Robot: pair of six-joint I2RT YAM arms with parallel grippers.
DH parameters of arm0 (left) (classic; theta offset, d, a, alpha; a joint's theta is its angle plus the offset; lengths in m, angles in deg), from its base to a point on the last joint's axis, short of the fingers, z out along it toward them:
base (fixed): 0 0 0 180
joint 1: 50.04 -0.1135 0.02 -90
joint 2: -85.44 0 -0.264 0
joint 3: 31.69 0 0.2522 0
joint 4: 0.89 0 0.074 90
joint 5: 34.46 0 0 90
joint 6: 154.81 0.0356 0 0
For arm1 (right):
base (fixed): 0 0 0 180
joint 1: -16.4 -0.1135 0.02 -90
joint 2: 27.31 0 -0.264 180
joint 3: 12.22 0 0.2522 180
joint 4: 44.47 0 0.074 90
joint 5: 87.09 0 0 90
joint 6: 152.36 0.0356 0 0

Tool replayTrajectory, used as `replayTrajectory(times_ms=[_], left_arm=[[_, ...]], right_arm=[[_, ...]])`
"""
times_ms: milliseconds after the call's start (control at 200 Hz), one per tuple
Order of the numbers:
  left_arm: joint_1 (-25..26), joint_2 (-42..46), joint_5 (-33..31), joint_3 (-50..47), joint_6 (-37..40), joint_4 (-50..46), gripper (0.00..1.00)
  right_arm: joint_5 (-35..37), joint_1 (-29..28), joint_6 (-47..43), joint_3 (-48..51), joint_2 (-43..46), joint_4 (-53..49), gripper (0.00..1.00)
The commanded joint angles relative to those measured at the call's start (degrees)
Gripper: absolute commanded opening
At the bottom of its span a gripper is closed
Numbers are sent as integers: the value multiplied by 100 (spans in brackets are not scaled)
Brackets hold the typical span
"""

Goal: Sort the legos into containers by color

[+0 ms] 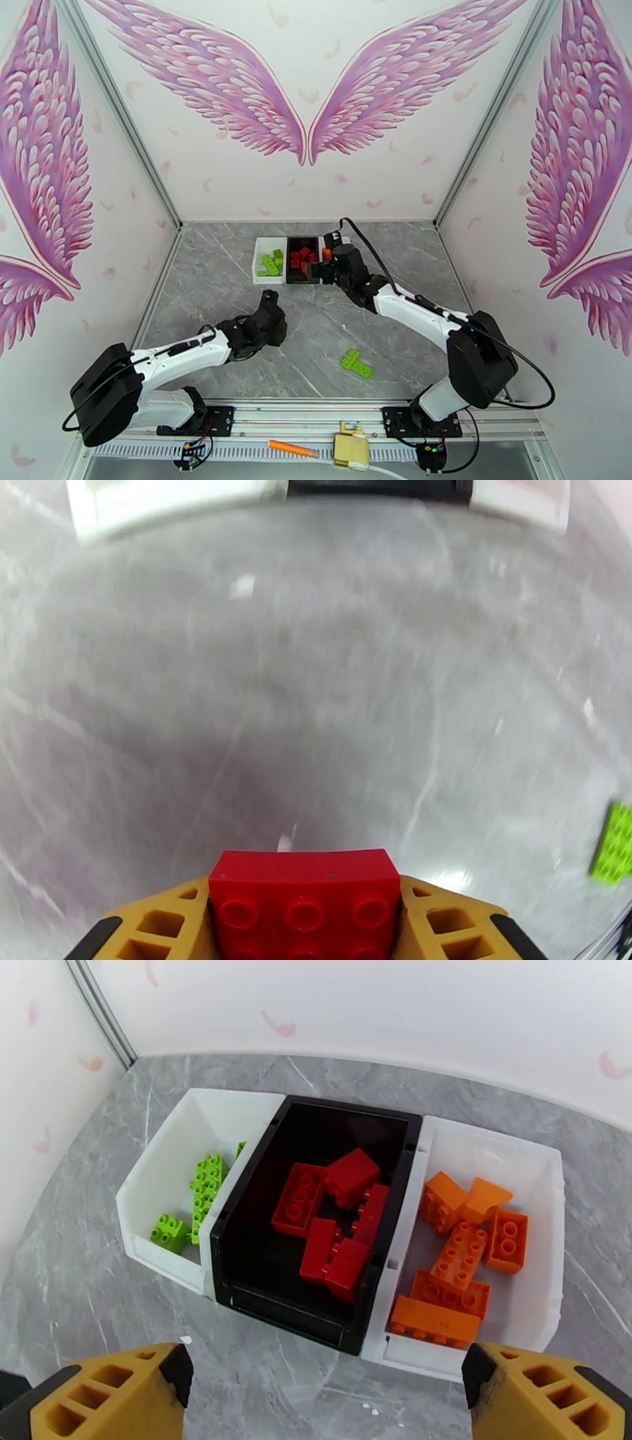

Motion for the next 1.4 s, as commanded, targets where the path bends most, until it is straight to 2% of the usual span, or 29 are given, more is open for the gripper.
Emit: replayTrajectory(times_ms=[0,215,395,610,830,960,1079,1244,1394], left_arm=[[-255,-404,43,624,582,767,47],[-888,-1360,198,1802,1325,1212,46],[-1189,-2314,540,2863,1809,1464,46],[-1418,-3468,924,4258,1932,1377,46],[-1632,-4208,1250,5052,1819,1208,47],[-1697,-4390,1402,5238,1802,1241,48],[-1707,-4375,1455,5301,1892,1244,61],[-1715,-3971,1423,4915,1941,1514,70],[-1703,-3466,1431,4448,1939,1804,77]], right_arm=[[83,49,457,399,618,-88,95],[332,59,667,963,1392,-532,95],[279,68,972,1397,1788,-656,94],[318,68,1104,1586,2089,-793,94],[420,67,1338,1624,2288,-1046,94],[307,69,1607,1706,2434,-1085,94],[371,69,1902,1749,2583,-1393,93],[392,71,2567,1801,2763,-2187,92],[246,68,2861,2162,2844,-2453,91]])
